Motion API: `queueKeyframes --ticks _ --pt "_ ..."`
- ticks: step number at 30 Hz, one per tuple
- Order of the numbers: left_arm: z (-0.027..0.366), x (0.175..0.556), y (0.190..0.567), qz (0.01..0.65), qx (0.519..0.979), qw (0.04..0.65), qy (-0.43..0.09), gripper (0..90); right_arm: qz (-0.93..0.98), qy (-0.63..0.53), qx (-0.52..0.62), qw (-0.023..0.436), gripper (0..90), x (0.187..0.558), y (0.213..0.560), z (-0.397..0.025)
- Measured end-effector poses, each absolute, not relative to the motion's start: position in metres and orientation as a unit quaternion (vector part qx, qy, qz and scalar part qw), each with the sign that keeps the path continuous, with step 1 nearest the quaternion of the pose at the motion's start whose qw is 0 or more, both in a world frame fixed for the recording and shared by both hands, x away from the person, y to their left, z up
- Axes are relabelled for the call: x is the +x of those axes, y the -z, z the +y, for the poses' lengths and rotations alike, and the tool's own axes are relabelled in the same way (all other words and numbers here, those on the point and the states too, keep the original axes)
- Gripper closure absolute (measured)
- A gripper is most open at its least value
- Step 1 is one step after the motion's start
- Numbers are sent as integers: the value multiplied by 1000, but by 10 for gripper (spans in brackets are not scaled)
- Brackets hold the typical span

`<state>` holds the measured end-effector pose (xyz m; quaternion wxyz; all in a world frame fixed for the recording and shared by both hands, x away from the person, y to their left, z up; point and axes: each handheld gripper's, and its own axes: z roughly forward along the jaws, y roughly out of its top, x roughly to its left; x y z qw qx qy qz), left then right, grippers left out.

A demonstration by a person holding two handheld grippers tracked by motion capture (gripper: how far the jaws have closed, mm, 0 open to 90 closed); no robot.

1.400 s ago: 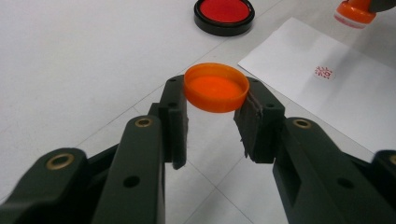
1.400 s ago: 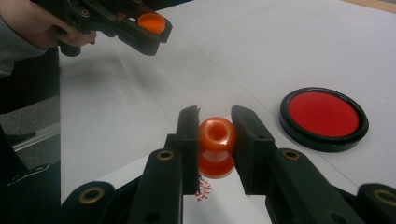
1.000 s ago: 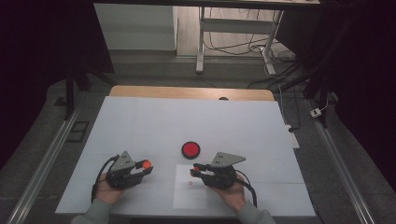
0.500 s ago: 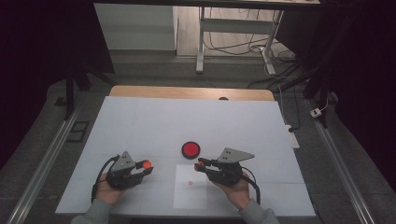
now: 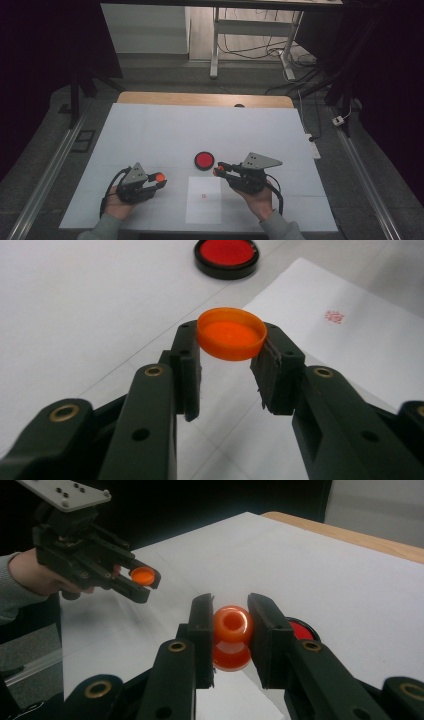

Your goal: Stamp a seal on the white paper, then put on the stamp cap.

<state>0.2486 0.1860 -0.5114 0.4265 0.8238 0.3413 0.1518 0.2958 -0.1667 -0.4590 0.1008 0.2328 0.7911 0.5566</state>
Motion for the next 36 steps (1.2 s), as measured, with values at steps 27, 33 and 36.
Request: queueKeyframes --ticks 27,33,36 --pt "165 247 506 311 833 433 -146 641 794 -555 229 101 723 296 457 -167" --pt "162 248 506 309 833 434 -145 641 795 -554 227 101 723 296 458 -166" --pt "160 248 505 308 834 435 -145 641 792 -558 226 103 723 295 458 -165"
